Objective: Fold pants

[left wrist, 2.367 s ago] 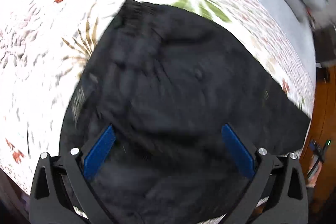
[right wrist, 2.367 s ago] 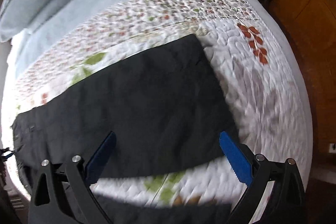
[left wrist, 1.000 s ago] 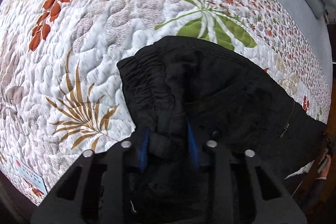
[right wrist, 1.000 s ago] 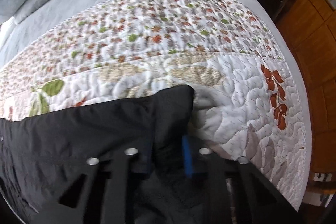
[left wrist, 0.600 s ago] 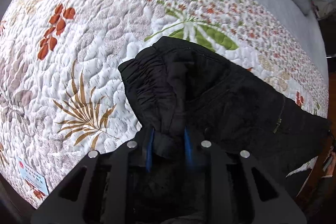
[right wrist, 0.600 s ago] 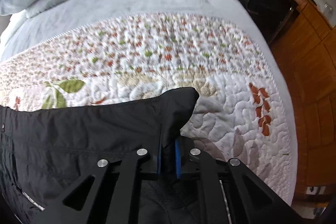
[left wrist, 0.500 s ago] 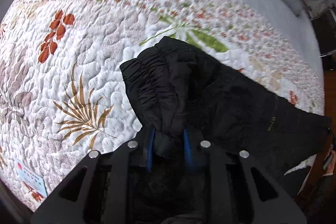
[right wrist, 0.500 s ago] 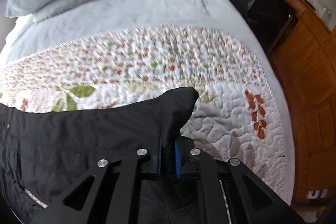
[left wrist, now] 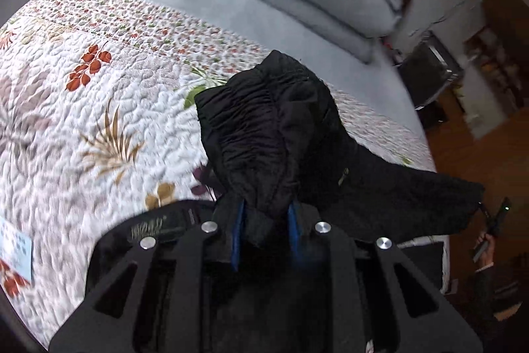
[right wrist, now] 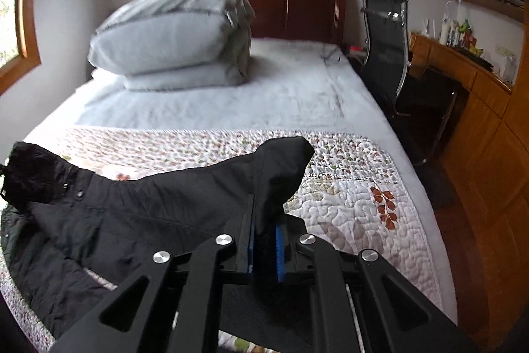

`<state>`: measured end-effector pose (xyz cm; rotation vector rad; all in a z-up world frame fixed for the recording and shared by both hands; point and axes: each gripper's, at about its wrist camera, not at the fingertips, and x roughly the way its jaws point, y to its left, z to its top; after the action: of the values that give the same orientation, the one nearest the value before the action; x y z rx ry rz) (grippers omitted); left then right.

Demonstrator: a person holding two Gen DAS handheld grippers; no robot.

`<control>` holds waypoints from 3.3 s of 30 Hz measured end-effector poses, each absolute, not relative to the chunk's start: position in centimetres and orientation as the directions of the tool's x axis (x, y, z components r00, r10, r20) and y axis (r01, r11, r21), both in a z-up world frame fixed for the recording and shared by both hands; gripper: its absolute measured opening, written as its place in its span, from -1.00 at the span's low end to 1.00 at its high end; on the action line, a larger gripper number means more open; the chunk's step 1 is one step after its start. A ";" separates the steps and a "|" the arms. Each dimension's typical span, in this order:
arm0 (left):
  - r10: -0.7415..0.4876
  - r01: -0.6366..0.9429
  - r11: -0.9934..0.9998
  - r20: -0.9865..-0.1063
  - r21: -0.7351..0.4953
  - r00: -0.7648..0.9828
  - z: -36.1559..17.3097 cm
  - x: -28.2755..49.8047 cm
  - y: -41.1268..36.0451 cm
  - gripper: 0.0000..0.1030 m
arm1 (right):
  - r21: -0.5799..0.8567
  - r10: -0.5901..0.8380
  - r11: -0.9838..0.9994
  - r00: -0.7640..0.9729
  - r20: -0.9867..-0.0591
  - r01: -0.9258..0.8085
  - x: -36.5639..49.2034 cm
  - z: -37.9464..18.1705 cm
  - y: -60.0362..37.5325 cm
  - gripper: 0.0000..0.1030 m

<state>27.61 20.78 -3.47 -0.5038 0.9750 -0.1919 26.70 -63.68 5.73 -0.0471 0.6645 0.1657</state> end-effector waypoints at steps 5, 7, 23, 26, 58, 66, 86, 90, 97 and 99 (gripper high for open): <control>-0.420 -0.019 0.843 -0.680 -0.537 0.601 -3.1 20.4 20.5 -0.59 | 0.037 0.129 0.991 0.819 -0.560 -0.131 20.9 5.7 -65.7 -0.82; -0.426 -0.011 0.838 -0.666 -0.546 0.612 -3.7 18.8 21.0 -0.59 | 0.051 0.126 0.992 0.825 -0.550 -0.117 19.3 5.4 -66.4 -0.82; -0.449 -0.052 0.798 -0.649 -0.601 0.614 -9.5 11.7 23.5 -0.53 | 0.249 0.127 0.968 0.816 -0.564 0.022 7.4 -0.8 -70.9 -0.82; -0.444 -0.063 0.800 -0.660 -0.596 0.606 -10.4 11.0 23.7 -0.51 | 0.247 0.112 0.968 0.803 -0.586 0.045 5.5 -2.2 -70.8 -0.82; -0.576 -0.090 0.551 -0.455 -0.830 0.679 -8.0 6.2 17.2 0.81 | 0.321 0.095 0.927 0.706 -0.702 0.194 -2.5 -9.0 -70.7 -0.16; -0.372 -0.384 0.591 -0.662 -0.710 0.650 -8.5 10.2 18.4 0.81 | 0.342 0.111 0.923 0.729 -0.675 0.176 -3.8 -7.6 -69.8 -0.14; -0.251 -0.367 0.728 -0.723 -0.579 0.644 -10.8 12.4 17.4 0.48 | -0.082 0.026 0.994 0.881 -0.473 -0.074 -6.1 12.6 -49.9 -0.05; -0.238 -0.359 0.747 -0.730 -0.559 0.641 -10.9 12.3 17.0 0.48 | -0.167 -0.044 0.985 0.888 -0.459 -0.037 -6.0 14.2 -47.2 -0.04; -0.197 -0.351 0.794 -0.756 -0.496 0.624 -11.2 12.8 16.3 0.53 | -0.205 -0.120 0.978 0.896 -0.427 0.033 -5.2 15.1 -46.0 0.04; -0.195 -0.345 0.804 -0.762 -0.485 0.618 -11.3 13.0 16.0 0.55 | -0.220 -0.135 0.975 0.894 -0.427 0.042 -5.1 14.9 -46.0 0.04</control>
<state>12.98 16.02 -11.29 -0.6547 0.9174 0.0939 -5.07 -46.02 14.90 -0.2086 0.4557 -0.0921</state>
